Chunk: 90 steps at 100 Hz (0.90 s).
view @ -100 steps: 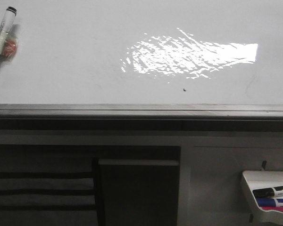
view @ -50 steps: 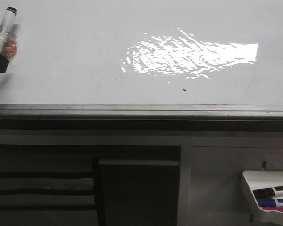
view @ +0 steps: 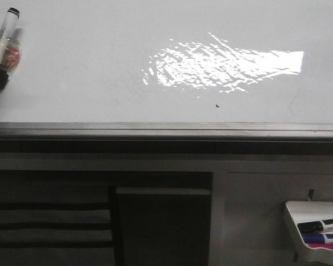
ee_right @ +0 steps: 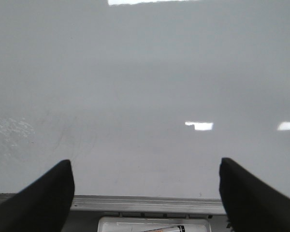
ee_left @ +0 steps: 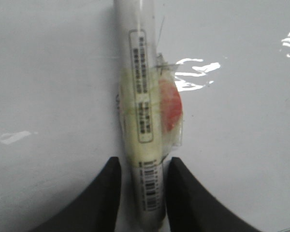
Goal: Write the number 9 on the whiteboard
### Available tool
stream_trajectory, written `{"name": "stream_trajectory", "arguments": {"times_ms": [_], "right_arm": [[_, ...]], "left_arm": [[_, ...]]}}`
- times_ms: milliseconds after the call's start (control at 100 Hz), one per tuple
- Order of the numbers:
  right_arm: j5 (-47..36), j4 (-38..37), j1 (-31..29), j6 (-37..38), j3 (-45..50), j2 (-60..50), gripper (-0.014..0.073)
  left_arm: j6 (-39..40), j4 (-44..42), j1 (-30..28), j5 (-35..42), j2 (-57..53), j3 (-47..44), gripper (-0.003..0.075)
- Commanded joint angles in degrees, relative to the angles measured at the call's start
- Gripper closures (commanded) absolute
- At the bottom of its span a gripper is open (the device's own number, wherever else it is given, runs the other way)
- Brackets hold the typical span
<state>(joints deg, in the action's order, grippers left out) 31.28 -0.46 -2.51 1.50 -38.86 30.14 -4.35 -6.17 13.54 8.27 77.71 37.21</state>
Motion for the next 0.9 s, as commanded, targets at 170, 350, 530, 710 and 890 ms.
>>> {"name": "stream_trajectory", "arguments": {"times_ms": [170, 350, 530, 710, 890], "right_arm": [[-4.22, -0.26, -0.26, -0.51, -2.01, 0.80, 0.0047], [-4.36, -0.26, -0.26, -0.51, -2.01, 0.80, 0.0047], [-2.12, 2.10, -0.15, -0.51, -3.24, 1.49, 0.0048], [6.50, 2.82, 1.57, -0.93, -9.42, 7.40, 0.0053], [15.48, 7.84, 7.10, -9.15, -16.78, 16.25, 0.0053]], "left_arm": [[0.18, 0.12, 0.45, 3.86, -1.11, 1.92, 0.0661], [0.18, 0.12, 0.45, 3.32, -2.13, 1.92, 0.0710], [0.18, 0.73, 2.40, -11.60, -7.63, 5.03, 0.0741], [0.03, 0.73, 7.64, -31.61, -13.11, 13.14, 0.0741], [-8.43, 2.87, 15.25, -51.19, -13.61, 21.44, 0.0741]]}}
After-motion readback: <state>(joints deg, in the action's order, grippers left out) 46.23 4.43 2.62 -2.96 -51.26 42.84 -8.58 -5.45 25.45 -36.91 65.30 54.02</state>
